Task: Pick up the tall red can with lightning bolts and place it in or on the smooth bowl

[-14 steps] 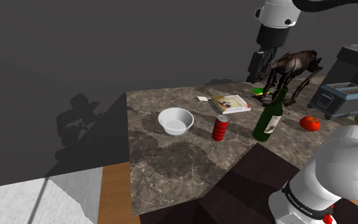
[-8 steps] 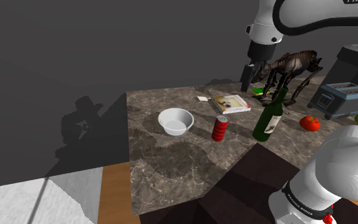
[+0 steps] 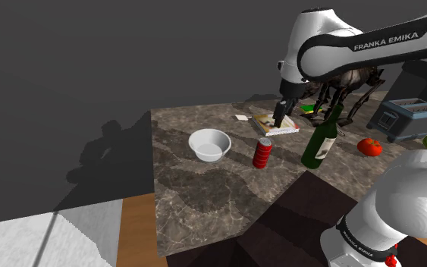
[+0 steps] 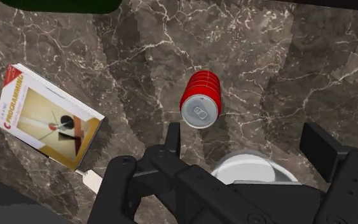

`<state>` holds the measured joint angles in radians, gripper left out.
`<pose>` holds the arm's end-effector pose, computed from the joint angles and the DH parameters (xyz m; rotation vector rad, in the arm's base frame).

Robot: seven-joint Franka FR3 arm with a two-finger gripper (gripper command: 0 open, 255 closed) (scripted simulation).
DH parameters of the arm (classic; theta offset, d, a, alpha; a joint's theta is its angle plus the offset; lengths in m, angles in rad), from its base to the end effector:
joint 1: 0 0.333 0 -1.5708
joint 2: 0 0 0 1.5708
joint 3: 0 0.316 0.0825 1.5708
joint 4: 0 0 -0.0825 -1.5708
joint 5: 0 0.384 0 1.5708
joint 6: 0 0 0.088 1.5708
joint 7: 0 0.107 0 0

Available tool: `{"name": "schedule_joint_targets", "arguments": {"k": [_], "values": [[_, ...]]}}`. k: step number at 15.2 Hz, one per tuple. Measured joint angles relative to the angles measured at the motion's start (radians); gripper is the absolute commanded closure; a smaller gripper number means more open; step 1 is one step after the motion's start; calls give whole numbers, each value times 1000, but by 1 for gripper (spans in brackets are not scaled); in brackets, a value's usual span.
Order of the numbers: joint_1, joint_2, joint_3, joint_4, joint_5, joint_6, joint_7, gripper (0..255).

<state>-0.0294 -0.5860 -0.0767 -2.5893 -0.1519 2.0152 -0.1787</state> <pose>0.3640 -0.0480 0.4495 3.0372 0.2278 -0.0017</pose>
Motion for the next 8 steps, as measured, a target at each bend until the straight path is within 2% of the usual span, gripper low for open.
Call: {"name": "schedule_joint_targets", "arguments": {"k": [8], "values": [[-9, 267, -62, -39, -19, 307, -65, 0]]}}
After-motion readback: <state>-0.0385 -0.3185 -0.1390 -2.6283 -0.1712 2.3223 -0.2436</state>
